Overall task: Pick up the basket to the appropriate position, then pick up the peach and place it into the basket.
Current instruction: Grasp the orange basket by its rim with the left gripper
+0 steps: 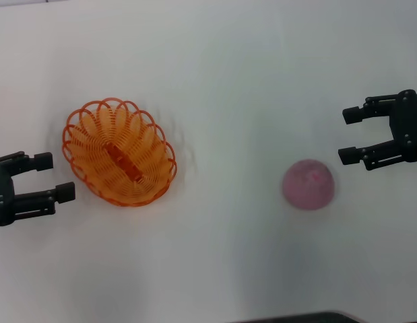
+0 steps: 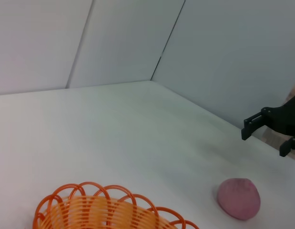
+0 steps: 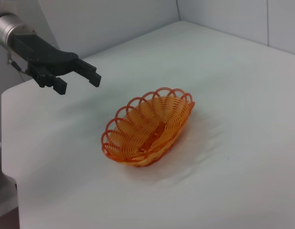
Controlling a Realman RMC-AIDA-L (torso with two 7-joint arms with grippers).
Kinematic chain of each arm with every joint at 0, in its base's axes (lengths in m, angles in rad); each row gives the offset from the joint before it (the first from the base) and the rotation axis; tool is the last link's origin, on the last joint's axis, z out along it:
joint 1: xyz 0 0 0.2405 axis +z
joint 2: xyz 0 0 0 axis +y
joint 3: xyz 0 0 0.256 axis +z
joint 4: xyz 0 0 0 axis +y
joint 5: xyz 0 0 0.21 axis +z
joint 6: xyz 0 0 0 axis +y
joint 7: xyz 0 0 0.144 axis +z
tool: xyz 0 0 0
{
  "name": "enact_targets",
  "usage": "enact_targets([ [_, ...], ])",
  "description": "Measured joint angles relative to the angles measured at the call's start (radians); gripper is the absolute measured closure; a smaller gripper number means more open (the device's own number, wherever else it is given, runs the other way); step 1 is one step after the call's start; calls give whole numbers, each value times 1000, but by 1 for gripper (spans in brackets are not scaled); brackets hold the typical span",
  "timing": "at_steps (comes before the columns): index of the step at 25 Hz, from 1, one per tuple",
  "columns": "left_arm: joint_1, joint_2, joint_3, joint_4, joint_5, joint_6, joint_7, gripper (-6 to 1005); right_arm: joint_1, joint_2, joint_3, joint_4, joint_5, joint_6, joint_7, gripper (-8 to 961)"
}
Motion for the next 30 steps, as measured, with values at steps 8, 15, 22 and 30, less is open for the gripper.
enact_targets([
  [8, 0, 1, 0, -1, 0, -1, 0, 140, 1, 0, 0, 0, 0, 0, 0, 70],
  [15, 3, 0, -1, 1, 0, 2, 0, 140, 1, 0, 0, 0, 0, 0, 0, 70],
  [22, 3, -1, -2, -2, -4, 4, 1, 139, 1, 1, 0, 0, -2, 0, 0, 69],
  [30, -4, -7, -2, -4, -21, 6, 5, 140, 1, 2, -2, 0, -2, 8, -1, 68],
])
